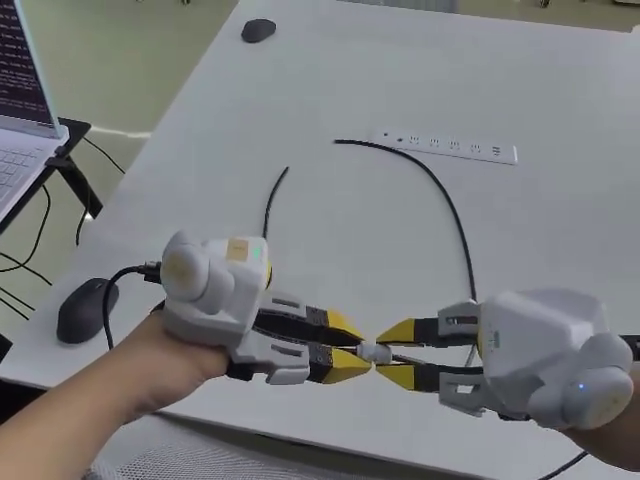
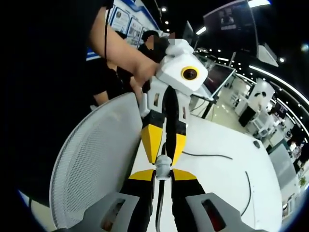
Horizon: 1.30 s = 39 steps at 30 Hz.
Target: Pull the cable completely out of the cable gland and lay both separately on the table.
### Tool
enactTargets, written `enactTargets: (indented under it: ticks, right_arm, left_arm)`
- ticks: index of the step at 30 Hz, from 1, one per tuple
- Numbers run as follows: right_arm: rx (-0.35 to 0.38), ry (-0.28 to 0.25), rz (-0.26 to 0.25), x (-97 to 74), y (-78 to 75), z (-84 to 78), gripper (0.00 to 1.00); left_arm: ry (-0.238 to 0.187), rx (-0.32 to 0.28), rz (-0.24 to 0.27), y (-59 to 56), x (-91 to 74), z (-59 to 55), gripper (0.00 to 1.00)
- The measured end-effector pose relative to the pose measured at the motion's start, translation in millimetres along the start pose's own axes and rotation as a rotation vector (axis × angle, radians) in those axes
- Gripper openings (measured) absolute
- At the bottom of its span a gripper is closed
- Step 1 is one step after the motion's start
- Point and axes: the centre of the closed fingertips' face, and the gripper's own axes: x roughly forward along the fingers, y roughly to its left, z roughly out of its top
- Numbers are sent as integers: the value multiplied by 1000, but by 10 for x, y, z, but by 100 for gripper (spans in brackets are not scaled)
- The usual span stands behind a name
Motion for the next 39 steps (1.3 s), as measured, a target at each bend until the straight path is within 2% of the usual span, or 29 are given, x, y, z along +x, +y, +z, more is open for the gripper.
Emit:
enactTargets:
  ticks: [8, 10, 14, 17, 19, 22, 24, 27, 28, 30, 32, 35, 37, 39]
  right_arm:
    - [55, -18, -20, -41, -55, 20, 8]
    - [93, -24, -21, -43, -65, 25, 9]
    - [100, -16, -32, -40, -65, 19, 9]
    - [110, -19, -39, -50, -70, 34, 11]
    - [151, -15, -54, -69, -87, 36, 15]
    - [171, -24, -93, -159, -133, 56, 15]
    - [217, -30, -126, -212, -168, 47, 15]
    - [264, 15, -195, -285, -237, -51, 17]
    - [259, 29, -219, -306, -258, -77, 17]
    - [264, 35, -232, -308, -247, -107, 17]
    - [353, 56, -245, -304, -228, -174, 18]
    - [322, 119, -291, -295, -259, -286, 16]
    - [338, 111, -297, -268, -245, -279, 15]
    - [329, 120, -330, -256, -269, -290, 14]
  left_arm:
    - [-10, 21, 3, 2, 5, 69, 15]
    - [-5, 30, 5, 0, 9, 75, 15]
    - [-2, 44, 10, 10, 16, 74, 15]
    - [-5, 51, 14, 8, 15, 85, 15]
    - [2, 63, 21, 10, 11, 83, 15]
    - [4, 84, 33, 20, -6, 95, 15]
    - [-11, 118, 50, 48, -23, 133, 15]
    - [-10, 113, 59, 69, -33, 138, 15]
    - [-10, 118, 60, 71, -34, 141, 15]
    - [-12, 128, 64, 82, -34, 162, 15]
    - [-11, 135, 74, 110, -37, 178, 15]
    - [-21, 136, 77, 125, -33, 216, 15]
    - [-22, 141, 81, 139, -30, 222, 15]
    - [-22, 140, 83, 148, -26, 224, 15]
